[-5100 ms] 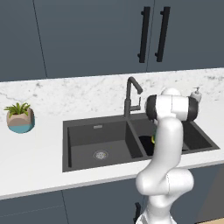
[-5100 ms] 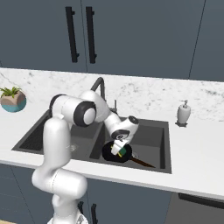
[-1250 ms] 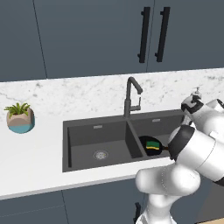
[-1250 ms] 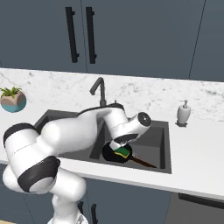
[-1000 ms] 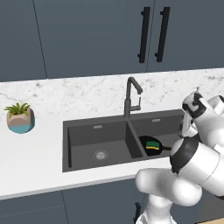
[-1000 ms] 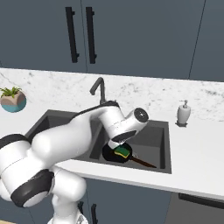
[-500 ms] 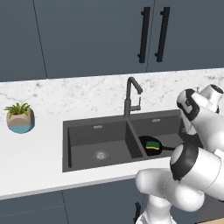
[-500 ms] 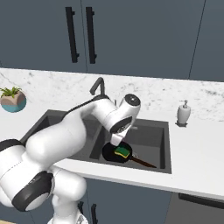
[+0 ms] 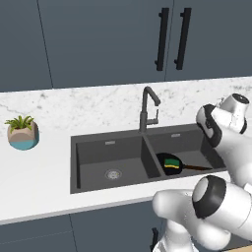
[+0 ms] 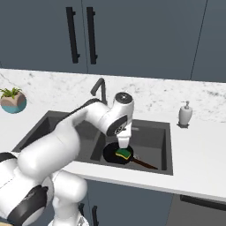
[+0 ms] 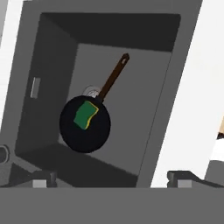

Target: Pick the pan and sponge and place them into the sink. Then turn on the water.

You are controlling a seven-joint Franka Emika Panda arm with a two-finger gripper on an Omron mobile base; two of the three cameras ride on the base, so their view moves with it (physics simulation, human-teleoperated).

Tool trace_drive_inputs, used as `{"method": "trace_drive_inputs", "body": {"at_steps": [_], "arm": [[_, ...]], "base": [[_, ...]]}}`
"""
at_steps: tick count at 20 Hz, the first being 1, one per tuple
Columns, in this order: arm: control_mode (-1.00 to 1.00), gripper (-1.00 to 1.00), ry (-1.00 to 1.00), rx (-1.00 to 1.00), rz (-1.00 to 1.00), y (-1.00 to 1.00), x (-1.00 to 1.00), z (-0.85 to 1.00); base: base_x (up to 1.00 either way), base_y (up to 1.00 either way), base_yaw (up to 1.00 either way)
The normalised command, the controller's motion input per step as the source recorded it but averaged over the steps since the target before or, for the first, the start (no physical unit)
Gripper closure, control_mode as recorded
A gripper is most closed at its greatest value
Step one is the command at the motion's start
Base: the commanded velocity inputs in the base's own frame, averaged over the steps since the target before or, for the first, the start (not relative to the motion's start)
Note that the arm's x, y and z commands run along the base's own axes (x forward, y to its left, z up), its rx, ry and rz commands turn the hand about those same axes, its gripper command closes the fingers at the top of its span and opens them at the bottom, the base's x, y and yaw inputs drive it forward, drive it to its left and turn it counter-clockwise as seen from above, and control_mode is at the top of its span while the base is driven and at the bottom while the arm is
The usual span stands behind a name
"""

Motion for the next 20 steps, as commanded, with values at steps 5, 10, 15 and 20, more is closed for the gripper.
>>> {"method": "trace_drive_inputs", "body": {"at_steps": [5,10,15,20], "arm": [[-1.0,-1.0,-0.23,-0.23,0.49,-0.11,-0.38,0.0],[-1.0,-1.0,-0.16,-0.25,0.47,-0.08,-0.27,0.0],[-1.0,-1.0,-0.14,-0.28,0.42,0.0,-0.17,0.0],[-1.0,-1.0,-0.2,-0.25,0.39,0.0,0.0,0.0]], "base": [[0.0,0.0,0.0],[0.0,0.0,0.0],[0.0,0.0,0.0],[0.0,0.0,0.0]]}}
